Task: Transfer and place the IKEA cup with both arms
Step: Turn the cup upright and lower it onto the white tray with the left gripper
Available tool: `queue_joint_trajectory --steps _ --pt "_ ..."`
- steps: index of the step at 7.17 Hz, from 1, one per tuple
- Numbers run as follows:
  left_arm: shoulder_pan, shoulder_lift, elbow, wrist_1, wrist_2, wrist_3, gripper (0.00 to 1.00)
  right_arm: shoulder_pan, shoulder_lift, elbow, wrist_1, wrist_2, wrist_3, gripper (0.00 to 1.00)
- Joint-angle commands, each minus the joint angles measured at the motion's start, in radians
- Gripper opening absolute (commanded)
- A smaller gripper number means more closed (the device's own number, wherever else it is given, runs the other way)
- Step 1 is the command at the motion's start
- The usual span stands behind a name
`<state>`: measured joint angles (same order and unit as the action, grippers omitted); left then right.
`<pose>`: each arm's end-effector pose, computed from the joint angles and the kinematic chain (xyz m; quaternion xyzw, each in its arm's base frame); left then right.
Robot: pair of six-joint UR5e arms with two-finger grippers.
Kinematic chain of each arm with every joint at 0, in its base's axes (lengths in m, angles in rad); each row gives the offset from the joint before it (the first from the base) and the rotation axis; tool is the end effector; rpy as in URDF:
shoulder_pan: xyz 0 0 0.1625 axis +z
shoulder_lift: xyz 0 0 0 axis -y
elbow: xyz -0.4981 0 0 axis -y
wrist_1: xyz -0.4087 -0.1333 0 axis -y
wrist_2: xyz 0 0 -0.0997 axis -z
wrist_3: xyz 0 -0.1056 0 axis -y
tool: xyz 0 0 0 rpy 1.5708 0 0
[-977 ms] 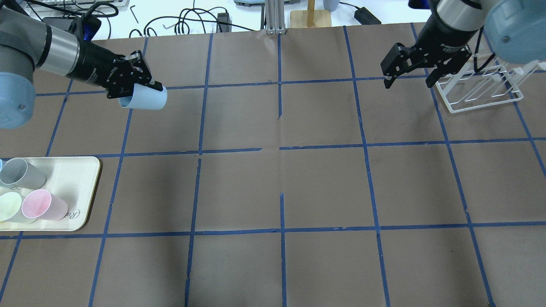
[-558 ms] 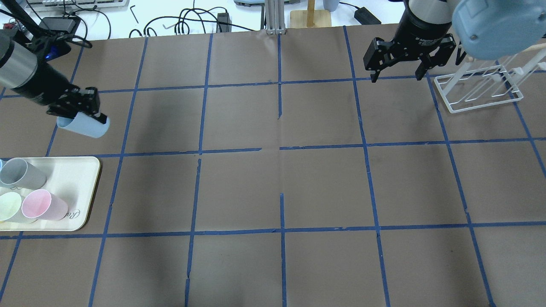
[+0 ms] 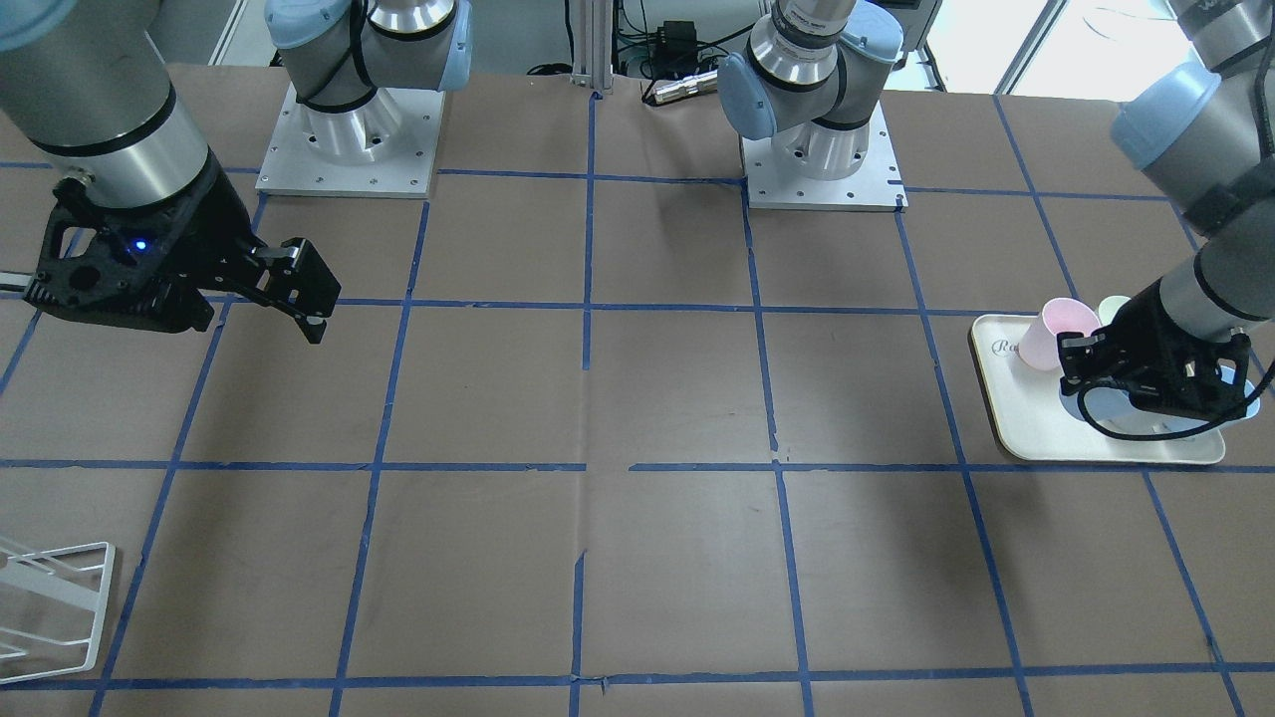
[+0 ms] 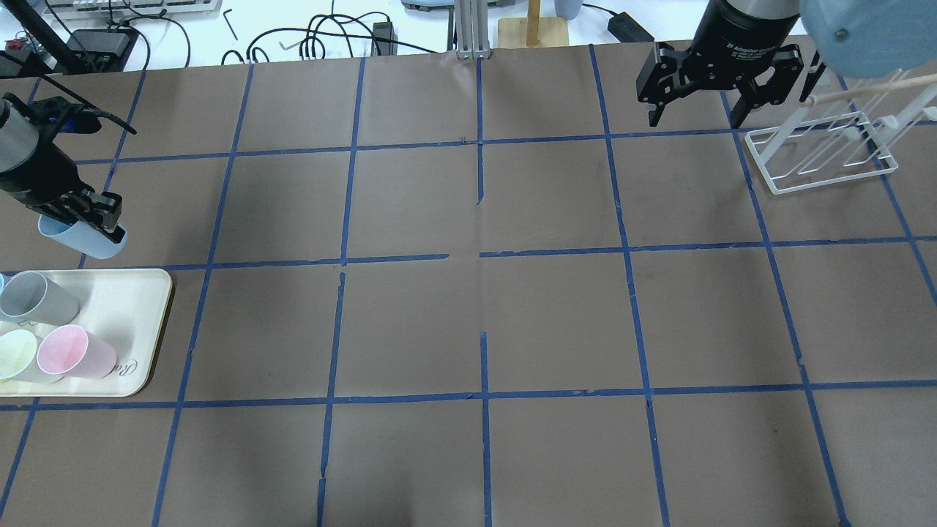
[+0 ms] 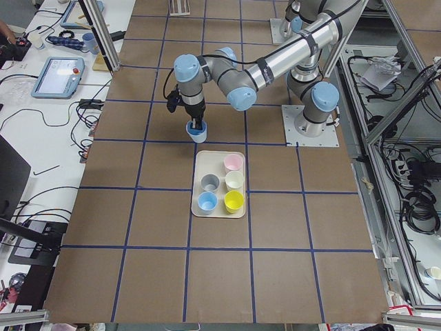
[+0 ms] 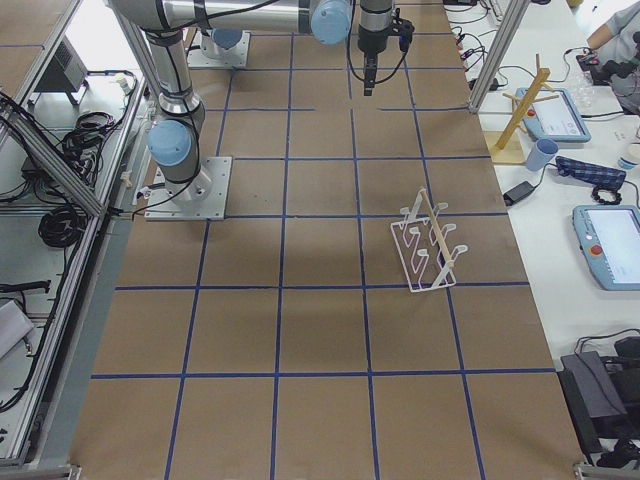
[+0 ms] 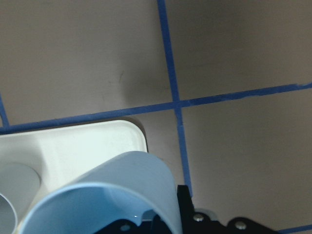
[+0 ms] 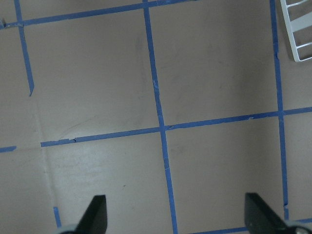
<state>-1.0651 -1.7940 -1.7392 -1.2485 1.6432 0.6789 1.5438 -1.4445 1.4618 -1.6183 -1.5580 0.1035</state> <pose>0.1711 -0.5684 0.3803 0.0876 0.9949 0.0489 0.0107 0.1191 -0.5776 0.5470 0.0651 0.9977 -0.0148 0.0070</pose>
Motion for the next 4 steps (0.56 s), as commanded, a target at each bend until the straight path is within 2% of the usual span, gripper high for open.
queue_joint_trajectory --steps 1,4 --pt "0.023 -0.054 -0.026 0.064 0.047 0.056 0.0 0.016 -0.016 0.017 0.009 0.013 0.015 1.0" --pt "0.091 -0.131 -0.037 0.124 0.049 0.096 0.0 0.055 -0.016 0.02 0.009 0.029 -0.007 1.0"
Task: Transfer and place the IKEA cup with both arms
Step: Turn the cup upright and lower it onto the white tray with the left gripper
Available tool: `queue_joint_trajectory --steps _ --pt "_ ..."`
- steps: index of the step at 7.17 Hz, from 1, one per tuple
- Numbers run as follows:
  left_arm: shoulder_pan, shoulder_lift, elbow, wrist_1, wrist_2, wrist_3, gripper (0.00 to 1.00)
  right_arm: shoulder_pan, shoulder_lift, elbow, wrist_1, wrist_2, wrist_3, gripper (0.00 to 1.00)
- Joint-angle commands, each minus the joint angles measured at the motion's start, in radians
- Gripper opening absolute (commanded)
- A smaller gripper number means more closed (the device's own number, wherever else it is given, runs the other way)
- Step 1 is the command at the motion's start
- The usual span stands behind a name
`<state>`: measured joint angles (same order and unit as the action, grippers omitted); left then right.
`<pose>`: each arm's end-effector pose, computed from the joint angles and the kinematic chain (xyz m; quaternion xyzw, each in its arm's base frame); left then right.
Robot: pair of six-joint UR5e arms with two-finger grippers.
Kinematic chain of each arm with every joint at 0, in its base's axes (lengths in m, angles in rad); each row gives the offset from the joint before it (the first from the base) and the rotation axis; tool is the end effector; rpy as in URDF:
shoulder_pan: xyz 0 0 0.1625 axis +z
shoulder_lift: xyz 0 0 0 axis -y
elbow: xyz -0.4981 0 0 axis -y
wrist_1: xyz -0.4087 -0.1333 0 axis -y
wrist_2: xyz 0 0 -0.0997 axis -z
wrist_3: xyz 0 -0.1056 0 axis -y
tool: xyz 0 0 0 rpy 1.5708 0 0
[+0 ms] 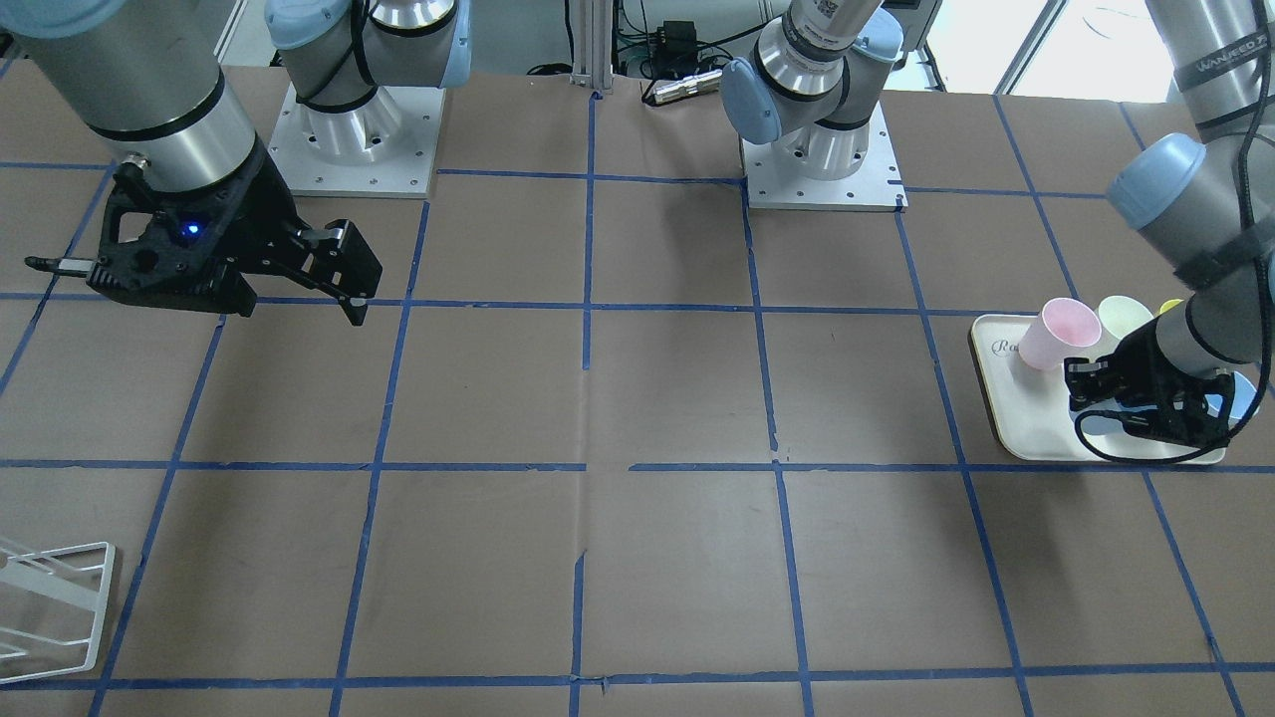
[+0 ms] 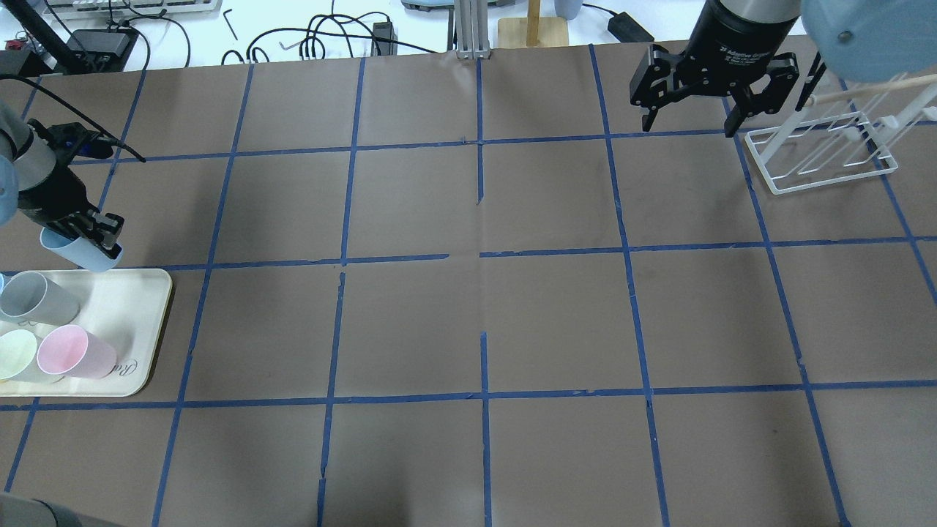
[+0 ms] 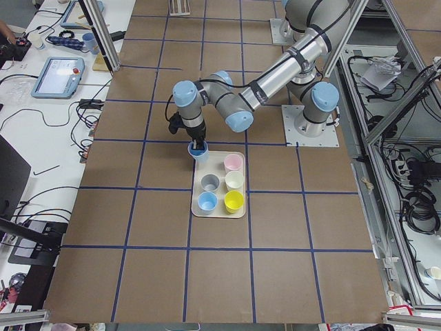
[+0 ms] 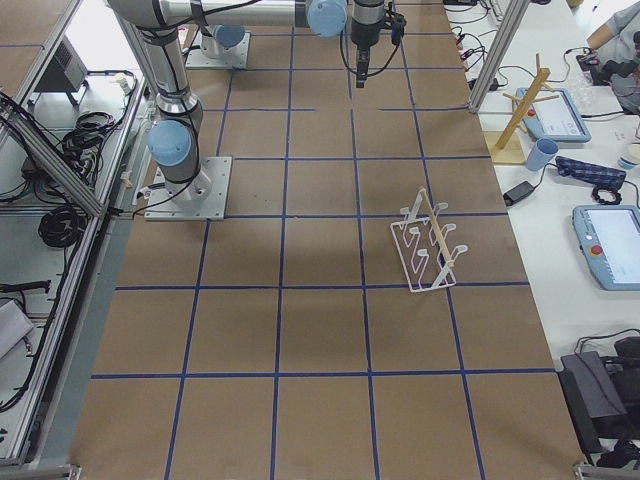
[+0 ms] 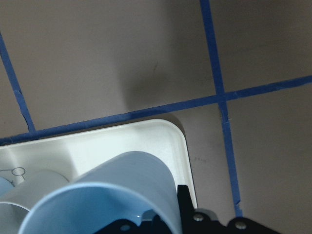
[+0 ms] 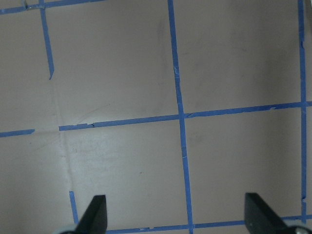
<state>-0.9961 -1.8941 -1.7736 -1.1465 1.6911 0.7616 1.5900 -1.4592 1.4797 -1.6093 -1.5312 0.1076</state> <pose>0.2250 -0.5694 0.3151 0.0961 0.9923 0.0771 0.0157 0.1483 -0.5629 0.5454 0.0440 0.9988 -0.0077 0.0203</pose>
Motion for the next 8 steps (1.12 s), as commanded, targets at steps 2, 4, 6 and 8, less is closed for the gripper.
queue_joint_trajectory --steps 2,4,6,8 --pt "0.031 -0.056 -0.004 0.018 0.004 0.015 0.0 0.008 0.002 0.002 0.0 0.003 -0.008 1.0" --pt "0.034 -0.059 -0.01 -0.011 0.007 0.022 0.0 0.008 0.0 0.004 0.002 0.002 -0.008 1.0" --pt "0.04 -0.057 -0.046 -0.013 0.027 0.024 0.0 0.008 0.0 0.002 0.002 0.003 0.004 1.0" --pt "0.04 -0.056 -0.047 -0.015 0.035 0.021 0.77 0.008 0.002 -0.005 -0.001 0.0 0.003 1.0"
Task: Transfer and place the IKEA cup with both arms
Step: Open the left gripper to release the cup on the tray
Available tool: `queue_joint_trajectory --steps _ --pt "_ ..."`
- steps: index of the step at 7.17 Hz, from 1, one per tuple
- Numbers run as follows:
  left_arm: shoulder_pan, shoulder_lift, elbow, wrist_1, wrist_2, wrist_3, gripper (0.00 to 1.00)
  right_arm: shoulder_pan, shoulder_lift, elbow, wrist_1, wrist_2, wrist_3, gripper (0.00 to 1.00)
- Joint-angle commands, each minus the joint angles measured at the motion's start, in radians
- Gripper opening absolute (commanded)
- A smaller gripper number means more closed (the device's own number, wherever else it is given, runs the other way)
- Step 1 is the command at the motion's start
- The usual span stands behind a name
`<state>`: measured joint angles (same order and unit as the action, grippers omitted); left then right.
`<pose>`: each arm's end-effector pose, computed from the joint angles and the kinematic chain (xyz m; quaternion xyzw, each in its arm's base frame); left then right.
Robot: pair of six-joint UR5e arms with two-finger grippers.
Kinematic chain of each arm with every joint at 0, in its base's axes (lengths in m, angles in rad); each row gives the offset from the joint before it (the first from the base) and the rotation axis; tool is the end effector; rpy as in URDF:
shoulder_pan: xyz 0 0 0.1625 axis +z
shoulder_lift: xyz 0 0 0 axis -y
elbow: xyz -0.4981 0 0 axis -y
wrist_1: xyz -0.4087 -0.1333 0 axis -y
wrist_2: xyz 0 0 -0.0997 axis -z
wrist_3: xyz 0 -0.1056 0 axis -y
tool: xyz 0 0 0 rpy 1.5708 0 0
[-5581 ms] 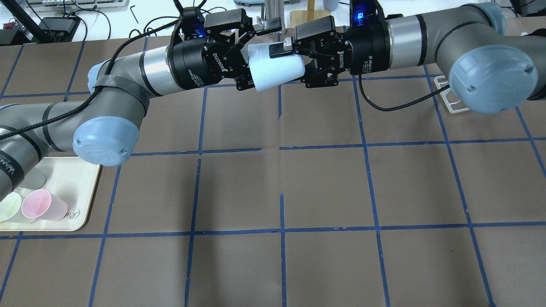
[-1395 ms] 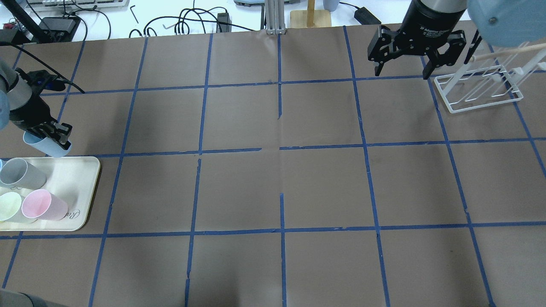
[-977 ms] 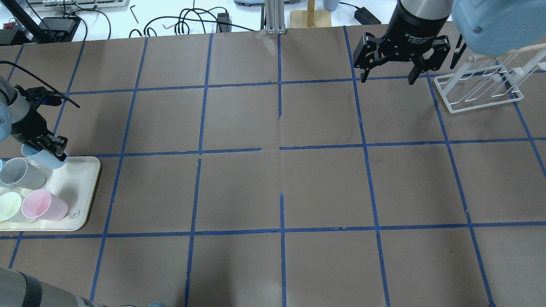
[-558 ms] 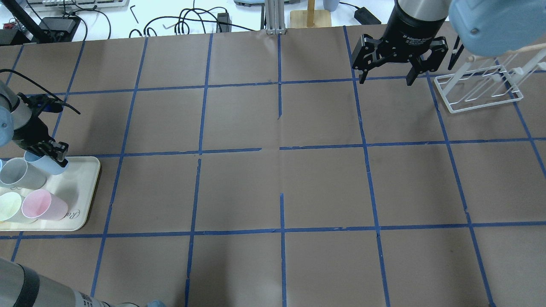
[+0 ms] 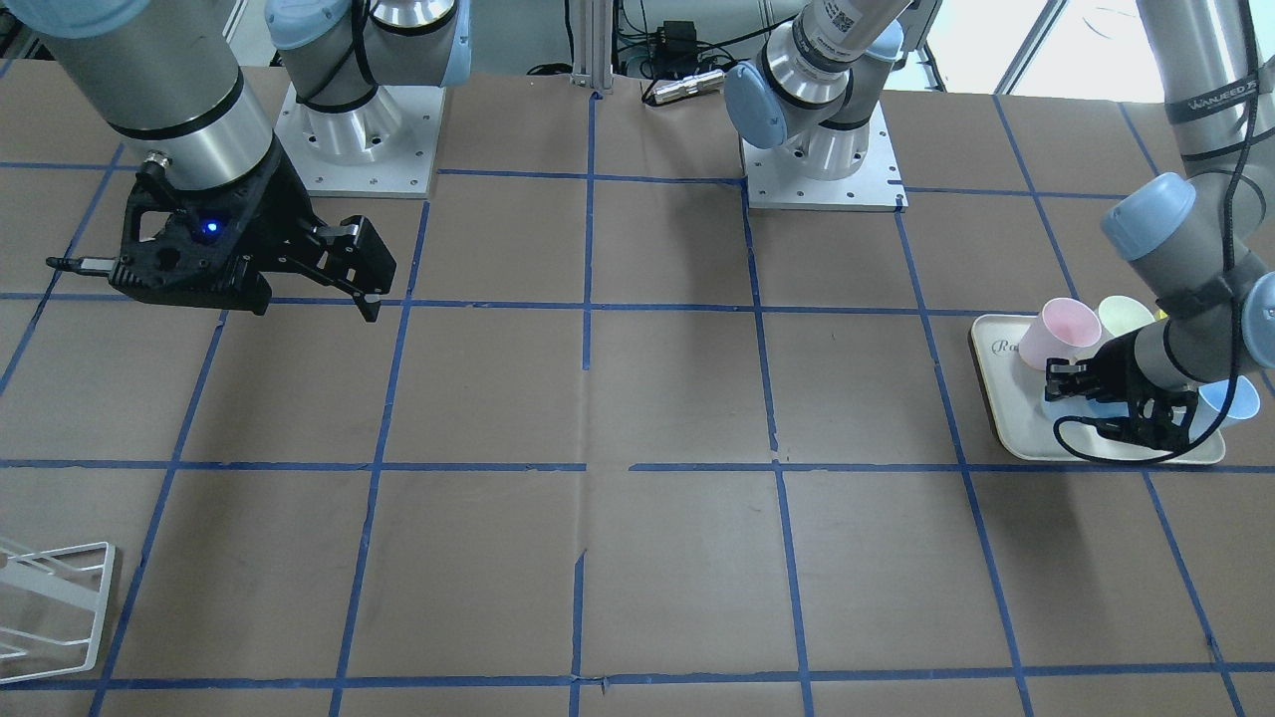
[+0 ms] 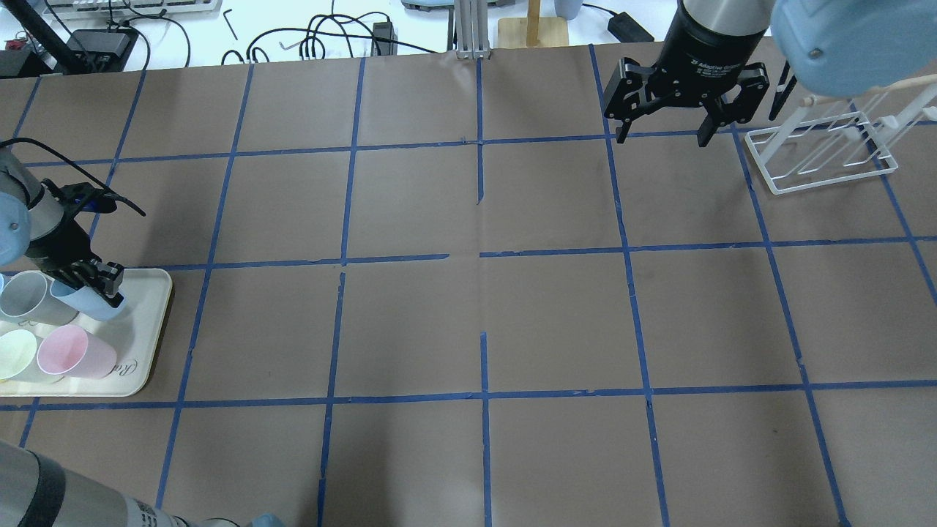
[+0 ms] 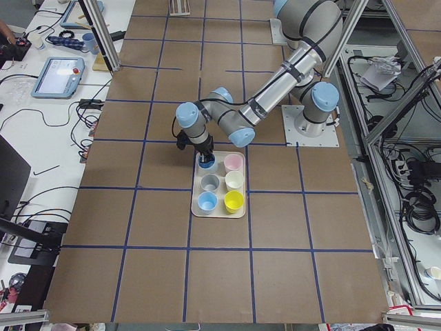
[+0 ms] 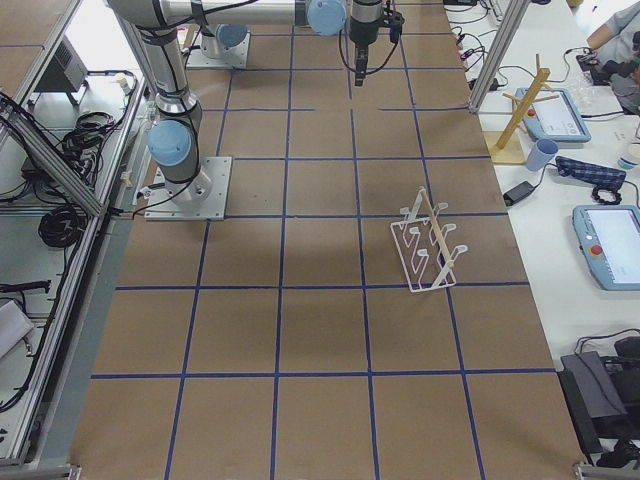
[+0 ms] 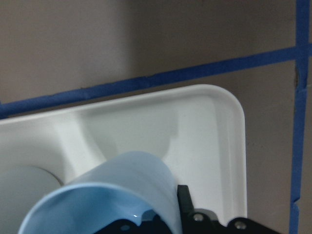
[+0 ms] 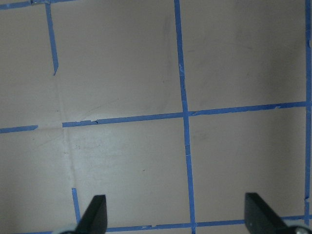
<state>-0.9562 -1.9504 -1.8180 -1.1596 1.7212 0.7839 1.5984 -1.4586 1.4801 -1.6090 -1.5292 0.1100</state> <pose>0.2446 -0.5503 0.2621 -0.0919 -0.9872 -0.1302 0.0119 0.1533 -0.5618 0.5449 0.0410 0.9989 -0.0069 0.0213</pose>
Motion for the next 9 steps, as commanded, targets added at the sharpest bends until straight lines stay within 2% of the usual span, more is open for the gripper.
queue_joint_trajectory --steps 1,2,3,5,6,7,9 --pt "0.001 0.004 0.003 -0.002 0.003 -0.003 0.99 -0.005 0.001 -0.006 -0.002 0.0 -0.001 1.0" --pt "-0.003 0.021 0.009 -0.017 0.005 -0.005 1.0 -0.003 0.001 -0.003 -0.002 -0.002 -0.007 1.0" --pt "-0.004 0.043 0.034 -0.088 -0.002 -0.008 1.0 -0.005 0.007 -0.015 -0.003 0.0 -0.009 1.0" --pt "-0.021 0.109 0.155 -0.277 -0.015 -0.021 1.0 -0.009 0.006 -0.015 0.008 -0.005 -0.012 1.0" --pt "-0.044 0.142 0.219 -0.382 -0.07 -0.067 1.0 -0.009 0.003 -0.017 0.008 0.0 -0.01 1.0" --pt "-0.103 0.171 0.271 -0.463 -0.11 -0.153 1.0 -0.009 0.004 -0.014 0.006 -0.002 -0.012 1.0" --pt "-0.27 0.255 0.33 -0.569 -0.118 -0.355 1.0 -0.011 0.004 -0.009 0.008 0.0 -0.012 1.0"
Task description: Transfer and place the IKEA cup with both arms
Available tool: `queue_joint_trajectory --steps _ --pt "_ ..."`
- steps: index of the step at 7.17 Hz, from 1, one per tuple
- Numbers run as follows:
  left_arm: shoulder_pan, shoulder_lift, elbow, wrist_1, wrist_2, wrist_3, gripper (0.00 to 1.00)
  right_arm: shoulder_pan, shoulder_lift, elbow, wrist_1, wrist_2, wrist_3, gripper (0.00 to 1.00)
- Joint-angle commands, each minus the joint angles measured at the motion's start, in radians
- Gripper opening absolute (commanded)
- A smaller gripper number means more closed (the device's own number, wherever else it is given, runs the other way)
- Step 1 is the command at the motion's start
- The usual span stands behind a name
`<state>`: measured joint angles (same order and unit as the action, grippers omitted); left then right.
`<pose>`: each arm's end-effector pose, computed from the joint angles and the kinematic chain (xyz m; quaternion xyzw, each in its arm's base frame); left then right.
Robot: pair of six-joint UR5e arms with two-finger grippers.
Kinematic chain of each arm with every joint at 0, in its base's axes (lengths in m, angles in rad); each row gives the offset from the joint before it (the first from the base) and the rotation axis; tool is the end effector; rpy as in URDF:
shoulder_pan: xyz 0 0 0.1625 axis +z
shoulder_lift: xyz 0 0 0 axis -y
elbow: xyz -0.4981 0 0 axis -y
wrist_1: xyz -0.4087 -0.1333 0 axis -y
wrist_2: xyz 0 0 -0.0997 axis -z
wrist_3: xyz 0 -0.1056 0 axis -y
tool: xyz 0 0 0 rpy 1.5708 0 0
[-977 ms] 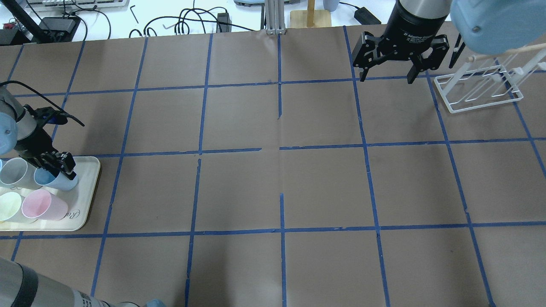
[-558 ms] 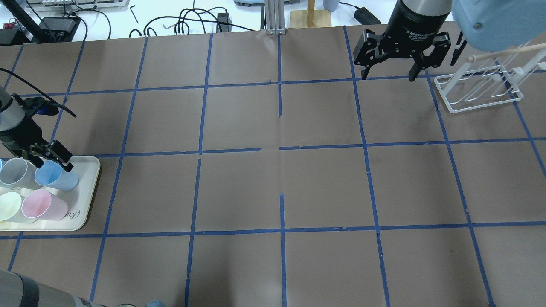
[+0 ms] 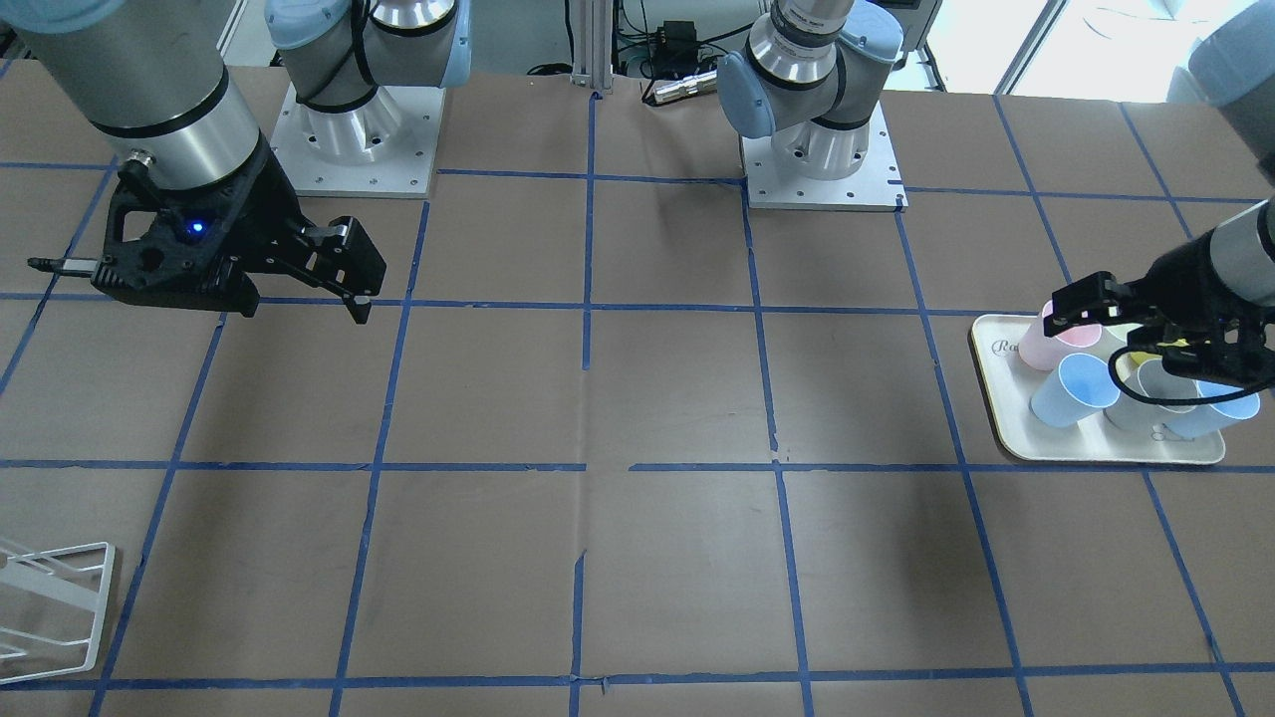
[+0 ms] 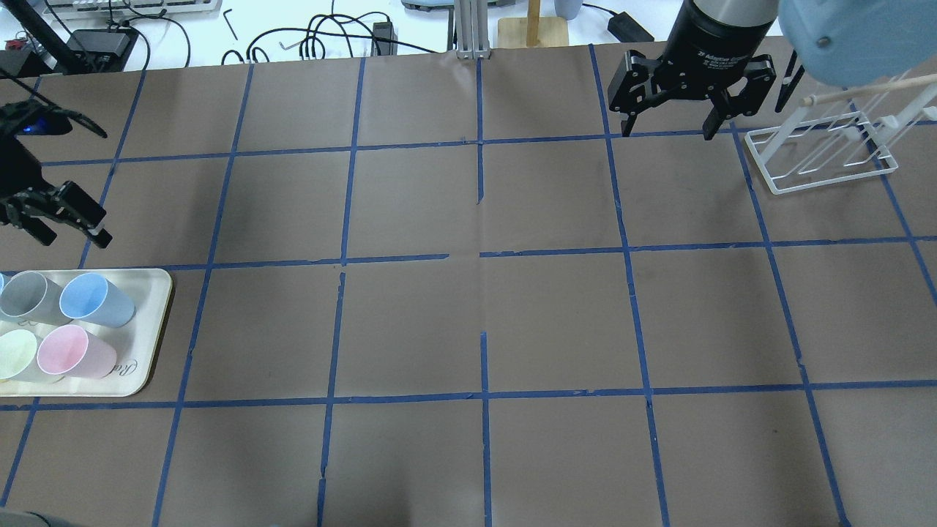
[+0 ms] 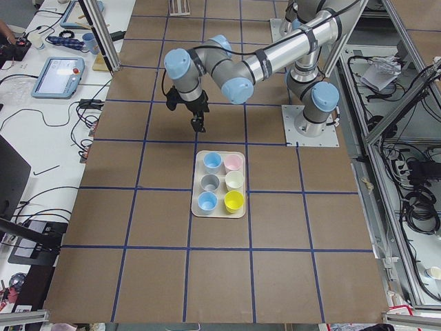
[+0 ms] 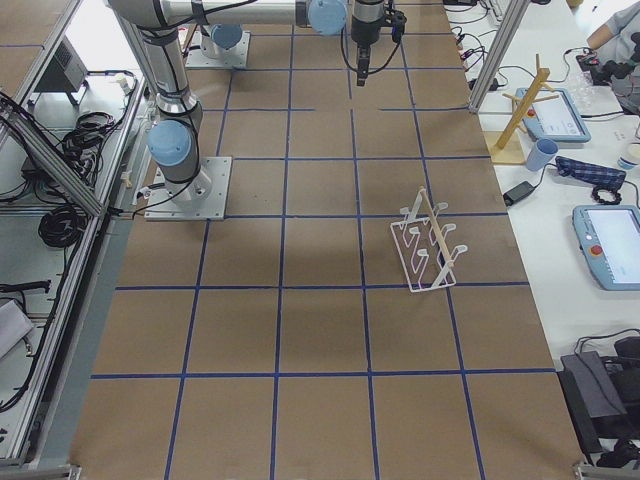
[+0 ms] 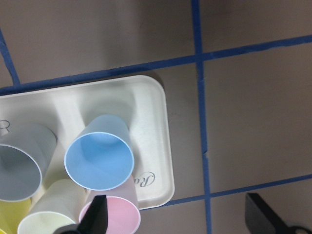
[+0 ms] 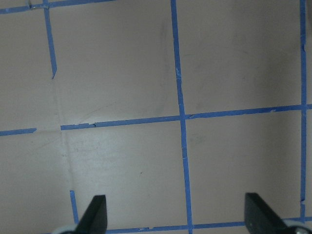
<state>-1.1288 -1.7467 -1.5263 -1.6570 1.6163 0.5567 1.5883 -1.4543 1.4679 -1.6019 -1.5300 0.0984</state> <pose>0.1263 -0.5674 0.4748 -0.0594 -0.9921 -0.1061 0.0321 0.1475 -0.5656 0.5479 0.0402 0.9989 -0.0076 0.0209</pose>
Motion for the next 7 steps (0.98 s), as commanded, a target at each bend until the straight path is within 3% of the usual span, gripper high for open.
queue_joint_trajectory --steps 1,3,7 --pt "-0.176 0.088 0.038 -0.081 -0.071 -0.202 1.0 -0.001 0.0 0.008 0.0 0.001 0.0 1.0" --pt "-0.3 0.154 0.017 -0.084 -0.152 -0.373 1.0 -0.002 0.0 0.009 0.0 -0.001 0.0 1.0" --pt "-0.42 0.216 -0.063 -0.081 -0.151 -0.457 1.0 -0.002 -0.001 0.008 0.002 -0.009 0.0 1.0"
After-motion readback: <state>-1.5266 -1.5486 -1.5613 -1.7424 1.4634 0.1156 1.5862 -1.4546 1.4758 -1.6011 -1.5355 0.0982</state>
